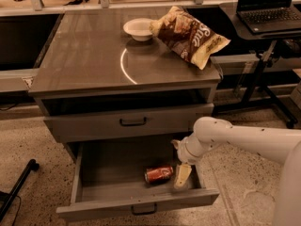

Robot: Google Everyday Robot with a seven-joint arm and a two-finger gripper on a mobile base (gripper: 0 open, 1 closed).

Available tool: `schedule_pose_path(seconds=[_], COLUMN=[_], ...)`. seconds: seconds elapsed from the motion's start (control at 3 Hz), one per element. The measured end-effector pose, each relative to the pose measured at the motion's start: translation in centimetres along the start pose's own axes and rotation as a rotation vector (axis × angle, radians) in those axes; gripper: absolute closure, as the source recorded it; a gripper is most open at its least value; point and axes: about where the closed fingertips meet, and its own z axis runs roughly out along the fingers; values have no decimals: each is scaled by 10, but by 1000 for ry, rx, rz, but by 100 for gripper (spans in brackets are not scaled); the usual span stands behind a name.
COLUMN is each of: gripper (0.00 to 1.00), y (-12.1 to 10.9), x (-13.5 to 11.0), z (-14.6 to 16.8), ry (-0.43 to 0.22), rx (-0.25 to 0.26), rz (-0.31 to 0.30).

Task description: Pick coke can from middle drawer and place on counter

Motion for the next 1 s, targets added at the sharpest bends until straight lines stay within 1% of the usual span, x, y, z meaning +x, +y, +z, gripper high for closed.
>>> schedule_pose_path(seconds=[0.33,1.0], gripper=[0,0], y=[-5,-17], x=[0,-1], z=[12,35], ry=[1,-14], rx=[-3,24], rz=[-39,-124])
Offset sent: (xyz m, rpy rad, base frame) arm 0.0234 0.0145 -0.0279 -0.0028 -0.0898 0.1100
